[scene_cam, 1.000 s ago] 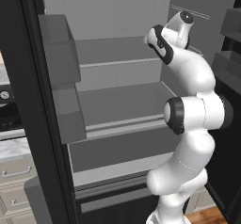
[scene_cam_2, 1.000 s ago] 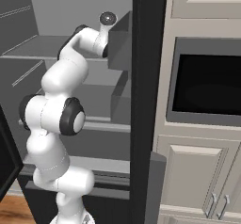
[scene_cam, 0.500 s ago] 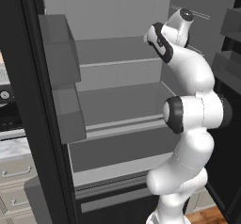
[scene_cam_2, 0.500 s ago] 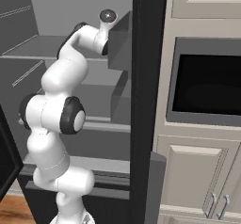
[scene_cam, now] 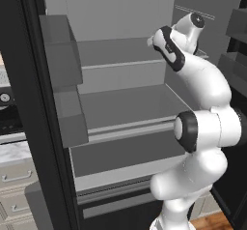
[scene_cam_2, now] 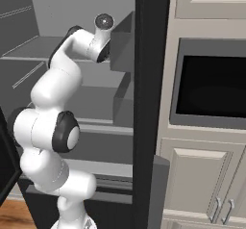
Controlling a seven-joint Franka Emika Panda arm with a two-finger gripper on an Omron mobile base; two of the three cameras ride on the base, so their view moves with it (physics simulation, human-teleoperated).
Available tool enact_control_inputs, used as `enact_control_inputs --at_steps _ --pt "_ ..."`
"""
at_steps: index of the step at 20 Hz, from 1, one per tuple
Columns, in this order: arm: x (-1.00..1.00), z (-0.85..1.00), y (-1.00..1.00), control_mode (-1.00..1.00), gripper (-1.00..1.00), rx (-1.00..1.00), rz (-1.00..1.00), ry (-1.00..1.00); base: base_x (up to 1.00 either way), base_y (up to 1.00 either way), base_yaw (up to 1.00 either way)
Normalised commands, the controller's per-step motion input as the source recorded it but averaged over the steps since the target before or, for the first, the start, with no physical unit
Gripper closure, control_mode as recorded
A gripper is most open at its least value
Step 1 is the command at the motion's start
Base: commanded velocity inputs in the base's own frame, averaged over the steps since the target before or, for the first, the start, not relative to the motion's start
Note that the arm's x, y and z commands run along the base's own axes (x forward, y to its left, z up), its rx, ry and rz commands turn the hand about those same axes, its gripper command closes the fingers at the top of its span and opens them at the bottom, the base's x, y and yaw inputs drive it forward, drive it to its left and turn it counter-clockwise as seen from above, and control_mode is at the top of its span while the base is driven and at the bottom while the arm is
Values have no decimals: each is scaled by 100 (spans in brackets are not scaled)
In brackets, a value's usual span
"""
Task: Grab the lemon and lemon wedge from the fridge, place them in the blender, close the lid, and turn on the blender to create a marinade.
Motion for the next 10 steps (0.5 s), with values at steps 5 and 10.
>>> enact_control_inputs --at_steps 5,10 --pt "-41 2 28 -100 100 0 5 -29 0 0 0" --pt "-74 23 31 -100 100 -3 7 -2 0 0 0"
